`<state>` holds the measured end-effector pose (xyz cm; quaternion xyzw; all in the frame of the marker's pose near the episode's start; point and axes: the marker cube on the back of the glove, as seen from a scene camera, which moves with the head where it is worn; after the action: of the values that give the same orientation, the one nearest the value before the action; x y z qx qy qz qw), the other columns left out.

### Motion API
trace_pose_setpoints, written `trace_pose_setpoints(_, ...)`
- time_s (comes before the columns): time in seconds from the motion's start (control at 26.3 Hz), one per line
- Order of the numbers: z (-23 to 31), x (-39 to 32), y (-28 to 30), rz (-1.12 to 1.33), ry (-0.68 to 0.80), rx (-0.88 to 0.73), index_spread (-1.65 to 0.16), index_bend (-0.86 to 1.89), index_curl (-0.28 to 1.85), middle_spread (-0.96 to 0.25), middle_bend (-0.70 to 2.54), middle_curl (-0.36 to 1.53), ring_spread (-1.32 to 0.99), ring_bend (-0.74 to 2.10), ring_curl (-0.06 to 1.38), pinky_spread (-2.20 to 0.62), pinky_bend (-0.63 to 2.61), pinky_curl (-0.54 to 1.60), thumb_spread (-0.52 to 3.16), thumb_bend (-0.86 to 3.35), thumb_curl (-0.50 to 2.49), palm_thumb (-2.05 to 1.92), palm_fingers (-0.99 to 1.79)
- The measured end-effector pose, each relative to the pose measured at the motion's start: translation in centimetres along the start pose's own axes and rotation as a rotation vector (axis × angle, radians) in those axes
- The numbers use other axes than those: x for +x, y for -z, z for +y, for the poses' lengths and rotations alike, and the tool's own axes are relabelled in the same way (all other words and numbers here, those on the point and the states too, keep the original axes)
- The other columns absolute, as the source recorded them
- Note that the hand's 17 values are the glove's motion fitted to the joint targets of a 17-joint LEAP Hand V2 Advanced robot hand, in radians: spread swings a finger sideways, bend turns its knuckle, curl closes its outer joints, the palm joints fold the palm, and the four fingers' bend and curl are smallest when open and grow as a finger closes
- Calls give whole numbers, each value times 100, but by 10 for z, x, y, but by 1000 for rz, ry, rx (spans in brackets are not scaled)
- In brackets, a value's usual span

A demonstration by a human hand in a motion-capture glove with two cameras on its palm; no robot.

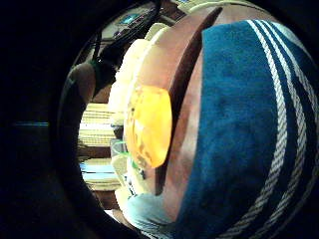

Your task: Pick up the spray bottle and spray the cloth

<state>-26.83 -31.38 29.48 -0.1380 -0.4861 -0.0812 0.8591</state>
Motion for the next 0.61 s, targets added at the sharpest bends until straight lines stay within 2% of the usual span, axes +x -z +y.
trace_pose_setpoints(0.23, 1, -2, -2, 2, 1, -20, -36, 14, 33, -19, 26, 42, -19, 36, 37, 5, 17, 27, 97, -2, 41, 74, 94)
trace_pose_setpoints(0.46, 22, 3, -1, 79, -1, -183, -35, 14, 33, -20, 26, 42, -19, 35, 37, 4, 17, 28, 97, -3, 41, 74, 95)
trace_pose_setpoints(0.61, 7, -5, -5, 90, 12, -101, -35, 14, 33, -20, 26, 42, -19, 35, 37, 4, 16, 28, 97, -3, 40, 74, 96)
